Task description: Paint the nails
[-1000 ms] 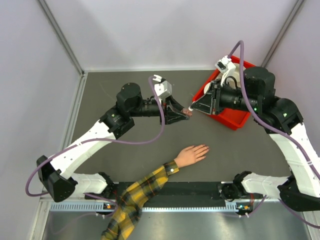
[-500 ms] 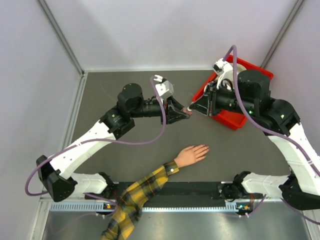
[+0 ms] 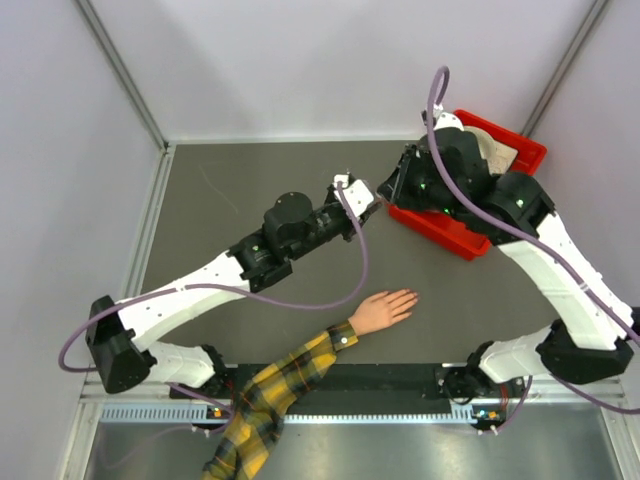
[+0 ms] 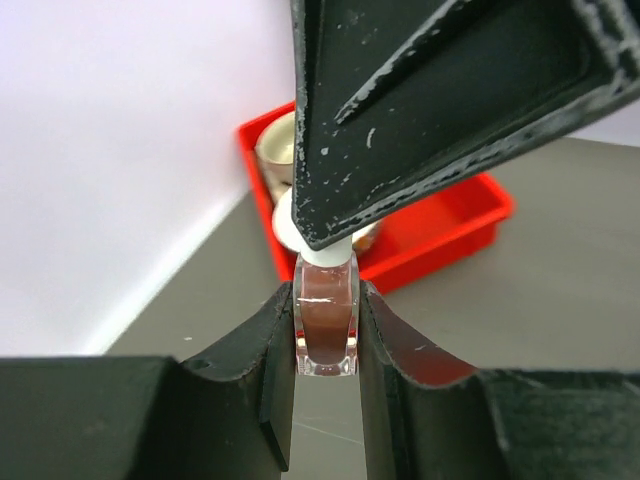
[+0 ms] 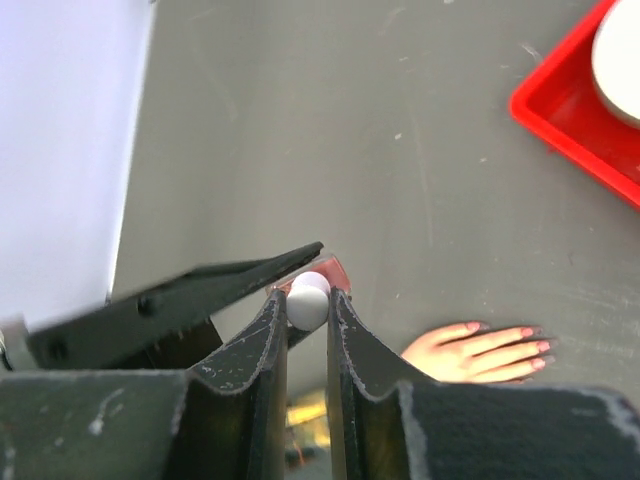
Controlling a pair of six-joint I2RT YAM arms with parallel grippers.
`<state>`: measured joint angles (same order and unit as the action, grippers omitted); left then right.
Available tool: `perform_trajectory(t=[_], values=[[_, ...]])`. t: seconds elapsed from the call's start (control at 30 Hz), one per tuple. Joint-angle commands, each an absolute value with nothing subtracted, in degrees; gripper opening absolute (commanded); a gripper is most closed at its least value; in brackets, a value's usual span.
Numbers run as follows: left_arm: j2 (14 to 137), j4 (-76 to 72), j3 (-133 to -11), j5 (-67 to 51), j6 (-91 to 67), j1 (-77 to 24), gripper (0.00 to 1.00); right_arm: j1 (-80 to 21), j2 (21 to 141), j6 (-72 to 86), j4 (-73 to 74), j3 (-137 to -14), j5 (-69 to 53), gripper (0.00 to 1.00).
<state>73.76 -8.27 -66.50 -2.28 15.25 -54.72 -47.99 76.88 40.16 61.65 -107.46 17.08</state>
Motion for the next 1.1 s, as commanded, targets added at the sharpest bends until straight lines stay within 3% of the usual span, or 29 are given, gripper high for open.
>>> perform_trajectory(t=[0.0, 0.03, 0.07, 0.13, 0.17, 0.23, 0.27, 0.4, 0.6, 0.73, 0.8, 0.9, 1.07], values=[[76.55, -28.74, -67.15, 7.21, 17.68, -55.37, 0.0, -50.71, 79.54, 48.6, 65.22, -112.65, 13.01, 0.0], [76.55, -28.74, -67.24, 7.12, 16.88, -55.28, 0.0, -50.71, 80.67, 48.6, 65.65, -113.98, 12.83, 0.02], [76.38, -28.57, -67.24, 7.03, 15.83, -55.37, 0.0, -50.71, 81.29, 48.26, 65.92, -114.95, 12.66, 0.13], [75.94, -27.34, -67.5, 6.24, 13.02, -55.2, 0.0, -50.63, 81.13, 46.94, 65.57, -116.37, 11.17, 0.23], [75.07, -25.07, -67.67, 6.24, 12.4, -55.2, 0.0, -50.71, 80.34, 46.5, 64.96, -115.93, 10.64, 0.35], [73.75, -22.25, -68.11, 3.8, 9.76, -54.93, 0.0, -50.54, 78.06, 43.79, 61.88, -113.56, 9.15, 0.49], [72.09, -17.71, -68.38, 2.04, 9.15, -54.76, 0.0, -50.36, 75.52, 42.81, 61.0, -112.77, 8.88, 0.62], [67.33, -6.46, -69.87, -6.22, 4.24, -53.88, 0.0, -45.89, 68.83, 36.49, 56.35, -108.73, -0.58, 0.79], [61.96, 7.53, -73.47, -21.34, -4.81, -52.38, 0.0, -41.57, 66.79, 13.13, 55.19, -108.54, -25.85, 0.82], [61.79, 11.33, -77.07, -30.48, -9.92, -52.21, 0.0, -34.65, 69.61, 6.77, 57.48, -109.95, -41.81, 0.69], [62.05, 13.0, -77.78, -32.69, -11.59, -52.21, 0.0, -32.18, 70.13, 7.55, 54.78, -110.13, -50.05, 0.68], [62.49, 15.38, -78.57, -33.92, -12.65, -52.21, 0.0, -32.17, 70.48, 7.82, 53.26, -109.95, -56.66, 0.67], [63.81, 15.91, -79.28, -35.24, -15.29, -52.21, 0.0, -32.08, 71.1, 7.74, 52.82, -108.98, -57.58, 0.62]])
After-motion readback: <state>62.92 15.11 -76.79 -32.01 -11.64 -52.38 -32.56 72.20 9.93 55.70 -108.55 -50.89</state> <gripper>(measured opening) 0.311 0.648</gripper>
